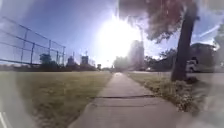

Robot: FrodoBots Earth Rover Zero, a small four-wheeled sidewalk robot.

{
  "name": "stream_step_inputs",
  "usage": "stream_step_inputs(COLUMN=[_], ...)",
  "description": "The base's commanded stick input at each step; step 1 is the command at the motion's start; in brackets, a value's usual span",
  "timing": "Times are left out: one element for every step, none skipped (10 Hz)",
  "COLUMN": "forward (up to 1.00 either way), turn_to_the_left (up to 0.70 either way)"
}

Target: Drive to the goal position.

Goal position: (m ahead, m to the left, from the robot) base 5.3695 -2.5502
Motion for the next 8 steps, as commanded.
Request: stream_step_inputs(forward=[1.00,1.00,1.00,1.00,1.00,1.00,1.00,1.00], turn_to_the_left=[0.02,0.02,0.02,0.00,0.02,0.01,0.01,0.02])
